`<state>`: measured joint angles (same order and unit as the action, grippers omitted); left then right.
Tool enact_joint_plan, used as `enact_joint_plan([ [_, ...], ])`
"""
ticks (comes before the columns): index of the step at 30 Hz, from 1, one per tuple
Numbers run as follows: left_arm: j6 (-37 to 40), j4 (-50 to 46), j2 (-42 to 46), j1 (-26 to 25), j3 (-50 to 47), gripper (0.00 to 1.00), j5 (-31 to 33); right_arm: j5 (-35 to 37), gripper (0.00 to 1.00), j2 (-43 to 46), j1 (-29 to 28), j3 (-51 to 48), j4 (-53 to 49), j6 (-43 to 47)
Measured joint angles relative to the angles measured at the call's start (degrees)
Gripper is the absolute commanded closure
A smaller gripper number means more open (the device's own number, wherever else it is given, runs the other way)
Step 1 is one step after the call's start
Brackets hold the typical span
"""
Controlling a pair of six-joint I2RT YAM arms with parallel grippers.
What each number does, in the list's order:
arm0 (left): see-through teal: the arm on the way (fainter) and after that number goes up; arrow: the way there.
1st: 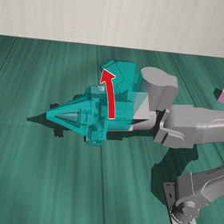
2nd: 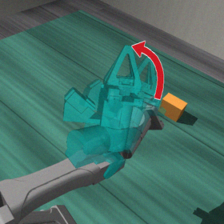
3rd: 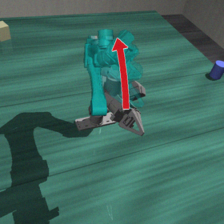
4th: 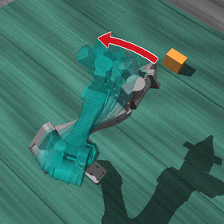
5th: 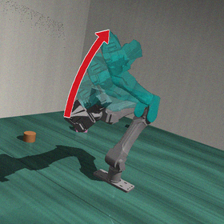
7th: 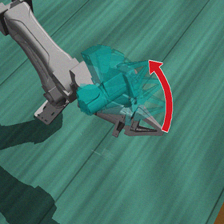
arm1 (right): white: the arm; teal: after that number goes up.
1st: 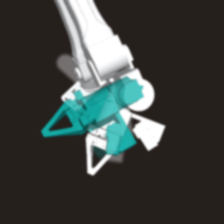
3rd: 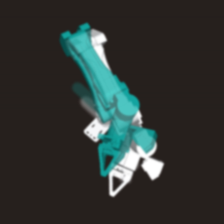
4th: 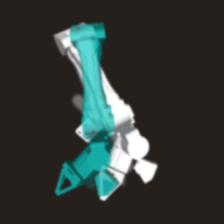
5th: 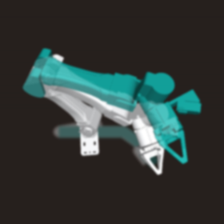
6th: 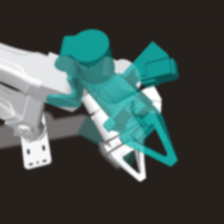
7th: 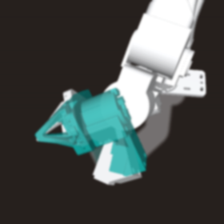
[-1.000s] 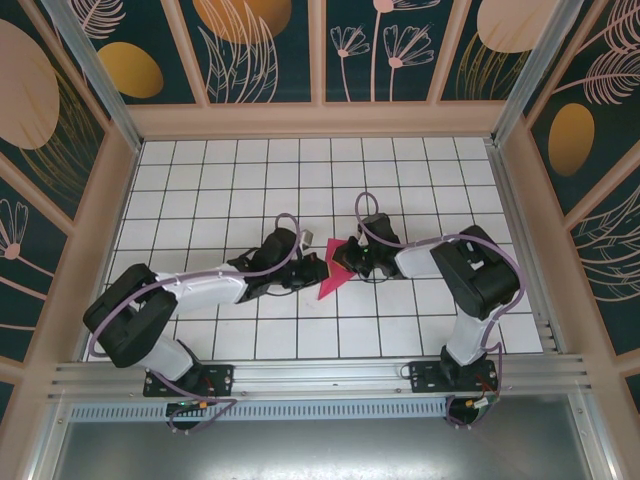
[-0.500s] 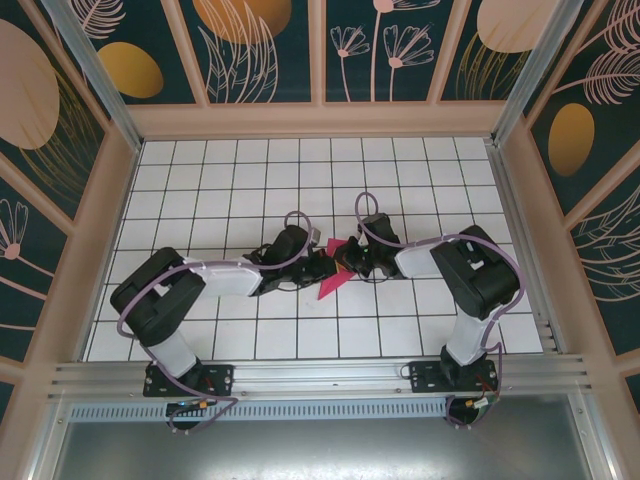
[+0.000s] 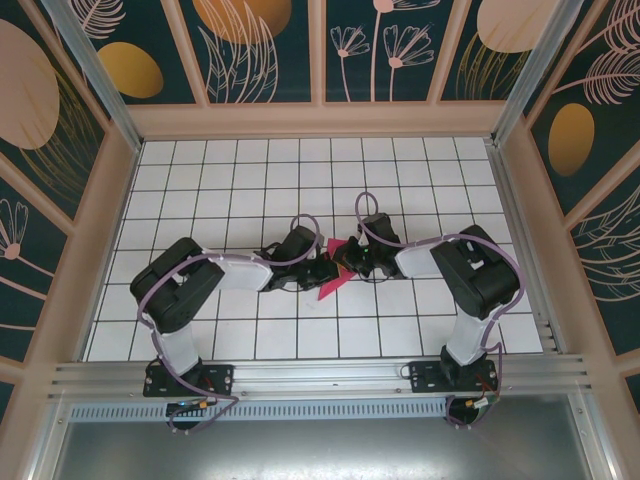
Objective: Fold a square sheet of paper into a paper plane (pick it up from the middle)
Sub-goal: Fourth fold the wing at the center of the table.
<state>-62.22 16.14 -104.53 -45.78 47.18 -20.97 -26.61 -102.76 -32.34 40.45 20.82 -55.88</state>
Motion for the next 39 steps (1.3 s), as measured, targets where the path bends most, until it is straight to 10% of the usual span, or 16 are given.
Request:
enact_joint_plan([
  [39, 0.5, 4.5, -0.1, 0.1, -4.4, 1.00, -1.0, -4.8, 0.91, -0.1, 1.5, 2.9, -7.4, 15.0],
])
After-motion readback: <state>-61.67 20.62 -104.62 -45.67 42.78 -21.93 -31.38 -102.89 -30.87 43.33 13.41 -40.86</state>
